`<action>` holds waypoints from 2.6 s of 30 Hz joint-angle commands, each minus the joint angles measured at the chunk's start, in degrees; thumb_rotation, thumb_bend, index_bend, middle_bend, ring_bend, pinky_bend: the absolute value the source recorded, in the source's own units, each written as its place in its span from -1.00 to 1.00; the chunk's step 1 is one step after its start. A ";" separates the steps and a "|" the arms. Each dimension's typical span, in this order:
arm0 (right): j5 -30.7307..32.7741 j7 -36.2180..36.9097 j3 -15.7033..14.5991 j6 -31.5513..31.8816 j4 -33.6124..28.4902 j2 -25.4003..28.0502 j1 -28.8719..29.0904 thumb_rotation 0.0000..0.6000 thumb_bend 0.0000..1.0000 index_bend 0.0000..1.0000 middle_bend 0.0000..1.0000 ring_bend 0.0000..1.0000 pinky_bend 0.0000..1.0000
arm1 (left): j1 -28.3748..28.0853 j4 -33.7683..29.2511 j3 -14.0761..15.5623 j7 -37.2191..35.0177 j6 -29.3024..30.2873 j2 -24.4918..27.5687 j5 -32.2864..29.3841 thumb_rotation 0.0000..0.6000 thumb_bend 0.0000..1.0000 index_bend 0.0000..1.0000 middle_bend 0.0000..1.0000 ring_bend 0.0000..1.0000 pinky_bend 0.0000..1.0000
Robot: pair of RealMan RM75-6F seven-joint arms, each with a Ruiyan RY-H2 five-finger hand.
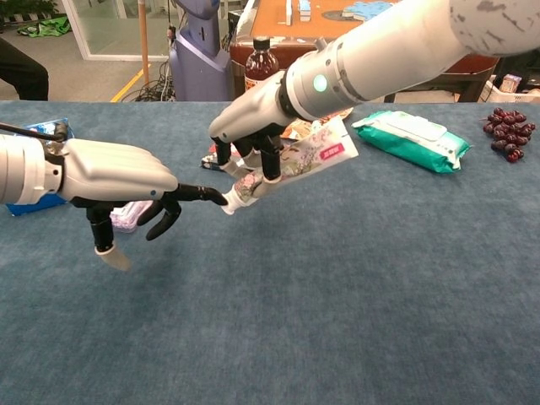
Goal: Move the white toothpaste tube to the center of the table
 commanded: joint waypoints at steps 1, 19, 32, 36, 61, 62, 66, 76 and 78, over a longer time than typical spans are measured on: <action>-0.41 0.45 0.45 -0.12 -0.26 0.20 -0.25 1.00 0.98 1.00 0.78 0.92 0.18 | -0.05 0.16 0.06 0.07 -0.05 -0.13 -0.01 1.00 -0.78 -1.00 0.08 0.03 -0.53; -2.68 2.21 2.07 -0.89 -1.02 0.91 -1.43 1.00 0.98 1.00 0.79 0.94 0.19 | -0.43 0.90 0.13 0.20 -0.35 -0.77 -0.65 1.00 -0.78 -1.00 0.08 0.03 -0.53; -4.40 3.69 3.44 -0.95 -1.60 1.49 -2.38 1.00 0.98 1.00 0.79 0.96 0.19 | -0.59 1.10 0.27 0.49 -0.43 -1.10 -1.12 1.00 -0.78 -1.00 0.08 0.02 -0.53; -4.79 3.95 3.70 -1.03 -1.70 1.66 -2.60 1.00 0.98 1.00 0.79 0.96 0.19 | -0.66 1.35 0.33 0.44 -0.55 -1.38 -1.19 1.00 -0.78 -1.00 0.08 0.02 -0.53; -6.33 5.59 4.71 -1.87 -1.83 2.32 -3.73 1.00 0.98 1.00 0.80 0.97 0.20 | -0.58 1.37 0.46 0.57 -0.03 -1.15 -1.54 1.00 -0.78 -1.00 0.08 0.01 -0.53; -6.29 5.63 4.68 -1.91 -1.81 2.40 -3.78 1.00 0.98 1.00 0.80 0.97 0.20 | -0.52 1.25 0.48 0.63 0.06 -0.97 -1.58 1.00 -0.78 -1.00 0.08 0.01 -0.53; -5.91 5.50 4.28 -2.30 -1.90 3.36 -3.79 1.00 0.98 1.00 0.80 0.98 0.20 | -0.09 0.52 0.56 0.94 0.86 0.10 -1.78 1.00 -0.78 -1.00 0.08 0.01 -0.53; -1.47 3.27 1.87 -3.52 -5.97 10.80 -1.10 1.00 0.98 1.00 0.81 0.98 0.20 | 1.55 -2.62 0.96 1.76 3.29 4.15 -2.17 1.00 -0.78 -1.00 0.08 0.01 -0.53; -0.12 2.14 0.62 -3.25 -7.44 12.60 -0.20 1.00 0.98 1.00 0.81 0.98 0.20 | 1.93 -3.16 0.94 1.66 3.82 4.72 -2.16 1.00 -0.78 -1.00 0.08 0.01 -0.53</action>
